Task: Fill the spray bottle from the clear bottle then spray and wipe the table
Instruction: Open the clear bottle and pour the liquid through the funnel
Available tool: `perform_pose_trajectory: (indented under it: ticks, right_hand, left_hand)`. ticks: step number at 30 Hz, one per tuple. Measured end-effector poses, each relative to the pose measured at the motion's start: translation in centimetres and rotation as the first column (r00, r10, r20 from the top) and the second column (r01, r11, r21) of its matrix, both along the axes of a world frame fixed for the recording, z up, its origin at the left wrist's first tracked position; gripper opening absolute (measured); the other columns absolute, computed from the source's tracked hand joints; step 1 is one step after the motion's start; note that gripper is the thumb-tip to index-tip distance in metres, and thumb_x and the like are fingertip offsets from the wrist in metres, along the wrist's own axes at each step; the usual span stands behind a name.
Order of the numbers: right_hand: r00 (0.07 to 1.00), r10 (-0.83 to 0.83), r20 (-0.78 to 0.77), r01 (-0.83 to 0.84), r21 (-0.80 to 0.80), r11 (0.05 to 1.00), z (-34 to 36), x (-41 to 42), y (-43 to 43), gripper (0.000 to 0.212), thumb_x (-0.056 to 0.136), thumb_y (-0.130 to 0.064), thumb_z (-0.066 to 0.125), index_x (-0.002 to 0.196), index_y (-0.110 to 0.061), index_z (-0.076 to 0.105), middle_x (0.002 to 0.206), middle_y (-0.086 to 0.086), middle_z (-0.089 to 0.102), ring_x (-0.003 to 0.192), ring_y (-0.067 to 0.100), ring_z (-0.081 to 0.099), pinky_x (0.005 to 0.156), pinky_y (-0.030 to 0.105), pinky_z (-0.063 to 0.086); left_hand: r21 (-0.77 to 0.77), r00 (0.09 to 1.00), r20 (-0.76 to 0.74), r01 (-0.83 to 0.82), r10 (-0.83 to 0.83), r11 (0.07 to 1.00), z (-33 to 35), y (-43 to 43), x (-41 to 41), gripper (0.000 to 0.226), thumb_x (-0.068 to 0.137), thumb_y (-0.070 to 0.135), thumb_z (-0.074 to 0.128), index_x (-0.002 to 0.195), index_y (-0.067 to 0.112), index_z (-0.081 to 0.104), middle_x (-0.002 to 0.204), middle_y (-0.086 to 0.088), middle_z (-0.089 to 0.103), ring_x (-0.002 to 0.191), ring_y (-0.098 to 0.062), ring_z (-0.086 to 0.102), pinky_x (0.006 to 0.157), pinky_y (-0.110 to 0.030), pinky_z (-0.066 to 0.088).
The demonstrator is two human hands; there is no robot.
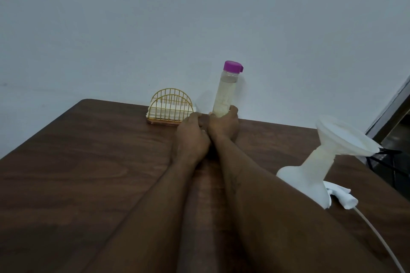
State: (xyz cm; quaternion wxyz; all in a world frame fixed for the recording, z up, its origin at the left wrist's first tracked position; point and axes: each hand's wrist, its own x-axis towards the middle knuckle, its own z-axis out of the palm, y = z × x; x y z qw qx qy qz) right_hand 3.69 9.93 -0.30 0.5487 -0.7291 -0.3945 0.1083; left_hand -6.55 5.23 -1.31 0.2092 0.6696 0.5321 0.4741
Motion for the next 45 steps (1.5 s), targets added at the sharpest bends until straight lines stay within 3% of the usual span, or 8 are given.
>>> perform_pose_trajectory:
  ticks: [4,8,19,25,28,35,38,45]
  right_hand:
    - [0.999,0.041,0.024,-0.041,-0.001,0.999,-0.3,0.5,-2.1,0.045,0.084,-0.028,0.081,0.119,-0.021,0.055,0.118,0.003,0.068,0.108,0.026,0.066,0.083,0.033,0.051]
    - [0.99,0.09,0.109,-0.09,-0.005,0.996,-0.3,0.0,-5.1,0.061,0.083,-0.035,0.084,0.134,-0.02,0.056,0.13,0.0,0.063,0.116,0.021,0.062,0.096,0.04,0.056]
    - [0.913,0.356,0.2,-0.364,-0.001,0.932,-0.9,-1.9,-17.3,0.038,0.084,-0.051,0.066,0.113,-0.027,0.066,0.109,-0.012,0.06,0.096,0.006,0.06,0.078,0.028,0.053]
    - [0.872,0.426,0.241,-0.435,-0.016,0.9,-1.2,-1.5,-23.0,0.031,0.08,-0.058,0.072,0.103,-0.041,0.061,0.103,-0.02,0.059,0.087,-0.003,0.063,0.066,0.015,0.047]
    - [0.861,0.456,0.224,-0.465,-0.013,0.885,-1.3,-0.8,-25.2,0.04,0.073,-0.062,0.074,0.106,-0.041,0.063,0.104,-0.019,0.061,0.089,-0.001,0.065,0.07,0.022,0.057]
    - [0.79,0.607,0.091,-0.611,0.026,0.791,-1.6,1.7,-28.8,0.053,0.076,-0.038,0.086,0.123,-0.048,0.064,0.122,-0.02,0.069,0.108,-0.004,0.067,0.083,0.017,0.057]
    - [0.775,0.63,0.043,-0.631,0.1,0.769,-1.4,2.3,-28.7,0.064,0.079,-0.025,0.074,0.14,-0.033,0.058,0.13,-0.013,0.07,0.119,0.004,0.067,0.098,0.033,0.059]
    - [0.808,0.588,-0.033,-0.518,0.435,0.737,0.3,1.9,-28.9,0.049,0.081,-0.027,0.071,0.129,-0.033,0.063,0.122,-0.007,0.074,0.12,0.017,0.068,0.096,0.039,0.059]
  left_hand:
    - [0.0,0.989,0.12,-0.089,0.089,0.996,0.4,-0.4,-0.5,0.032,0.097,0.018,0.059,0.129,0.016,0.062,0.117,-0.003,0.07,0.11,-0.023,0.064,0.094,-0.04,0.053]
    - [0.001,0.966,0.234,-0.116,0.112,0.993,0.7,-2.0,-1.5,0.039,0.097,0.039,0.065,0.129,0.016,0.064,0.107,0.007,0.069,0.103,-0.018,0.066,0.089,-0.031,0.052]
    - [0.012,0.969,0.201,0.144,-0.144,0.989,1.5,-11.1,-4.3,0.055,0.081,0.075,0.062,0.119,0.036,0.065,0.1,0.022,0.07,0.094,0.012,0.064,0.073,-0.006,0.047]
    - [0.01,0.955,0.232,0.19,-0.187,0.982,1.4,-15.4,-5.4,0.032,0.088,0.063,0.069,0.099,0.033,0.073,0.091,0.018,0.076,0.087,0.005,0.07,0.072,-0.015,0.051]
    - [0.011,0.939,0.254,0.236,-0.231,0.972,1.4,-17.3,-5.6,0.033,0.085,0.061,0.074,0.092,0.028,0.073,0.089,0.012,0.078,0.084,0.0,0.072,0.072,-0.018,0.053]
    - [0.113,0.945,0.103,0.3,-0.312,0.947,1.6,-19.7,-4.9,0.042,0.08,0.078,0.066,0.096,0.039,0.07,0.091,0.022,0.075,0.082,0.003,0.071,0.067,-0.01,0.05]
    - [0.14,0.962,-0.002,0.271,-0.274,0.952,1.2,-19.3,-4.5,0.052,0.077,0.088,0.058,0.102,0.042,0.064,0.093,0.025,0.072,0.086,0.007,0.068,0.067,-0.01,0.049]
    - [0.175,0.967,-0.12,0.241,-0.223,0.955,1.6,-19.2,-4.2,0.06,0.069,0.091,0.056,0.11,0.046,0.057,0.084,0.035,0.064,0.084,0.017,0.062,0.062,-0.005,0.043]
